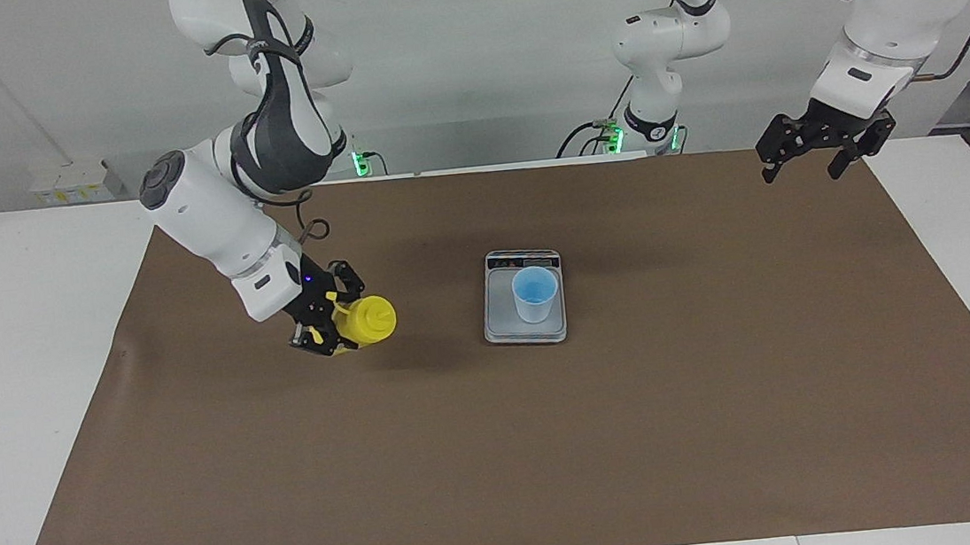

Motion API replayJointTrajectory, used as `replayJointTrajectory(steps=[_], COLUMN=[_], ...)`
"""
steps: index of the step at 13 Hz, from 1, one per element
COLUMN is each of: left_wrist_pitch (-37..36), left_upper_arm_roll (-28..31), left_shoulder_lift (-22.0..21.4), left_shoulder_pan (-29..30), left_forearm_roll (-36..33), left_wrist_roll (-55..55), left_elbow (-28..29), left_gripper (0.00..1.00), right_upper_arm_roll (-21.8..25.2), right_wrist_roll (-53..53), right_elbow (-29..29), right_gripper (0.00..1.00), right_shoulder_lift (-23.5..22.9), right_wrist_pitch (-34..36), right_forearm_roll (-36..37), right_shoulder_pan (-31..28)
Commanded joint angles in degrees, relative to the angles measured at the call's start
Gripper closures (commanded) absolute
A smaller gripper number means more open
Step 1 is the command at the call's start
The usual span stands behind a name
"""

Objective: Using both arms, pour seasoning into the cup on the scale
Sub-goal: 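Turn the bottle upright and carry it back beside the scale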

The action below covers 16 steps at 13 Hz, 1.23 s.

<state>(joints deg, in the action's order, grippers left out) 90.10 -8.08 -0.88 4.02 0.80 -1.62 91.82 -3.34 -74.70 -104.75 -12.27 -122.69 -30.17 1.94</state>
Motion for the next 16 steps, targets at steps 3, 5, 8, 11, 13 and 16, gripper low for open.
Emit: replayJointTrajectory(steps=[3,5,8,11,13,16], left_wrist_pitch=[0.2,0.2,0.2,0.2,0.2,0.2], left_upper_arm_roll=[-0.1,-0.1,-0.1,-0.1,-0.1,-0.1], left_shoulder_lift=[-1.2,-1.2,-1.2,-1.2,-1.2,-1.2], left_shoulder_pan=[0.5,0.5,0.5,0.5,0.6,0.6], left_forearm_roll=[0.5,0.5,0.5,0.5,0.5,0.5], left_wrist_roll=[-0.8,-0.8,-0.8,-0.8,-0.8,-0.8], left_elbow=[1.3,1.3,1.3,1.3,1.3,1.3], left_gripper=[0.00,0.00,0.00,0.00,0.00,0.00], right_upper_arm_roll=[-0.7,-0.7,-0.7,-0.7,-0.7,-0.7], right_wrist_roll=[-14.9,-22.5,-31.9,-39.3,-43.0,-48.5], right_elbow=[-9.7,-12.5,-15.0,-17.1,-17.2,-17.2], right_gripper=[1.00,1.00,1.00,1.00,1.00,1.00], right_shoulder_lift=[4.4,4.3,3.0,1.4,0.1,-2.5], right_wrist_pitch=[-3.4,-3.5,-4.9,-4.7,-4.1,-1.5], right_forearm_roll=[-16.0,-22.7,-33.0,-41.5,-46.1,-49.9], right_shoulder_pan=[-6.1,-8.1,-8.9,-10.1,-10.7,-12.2])
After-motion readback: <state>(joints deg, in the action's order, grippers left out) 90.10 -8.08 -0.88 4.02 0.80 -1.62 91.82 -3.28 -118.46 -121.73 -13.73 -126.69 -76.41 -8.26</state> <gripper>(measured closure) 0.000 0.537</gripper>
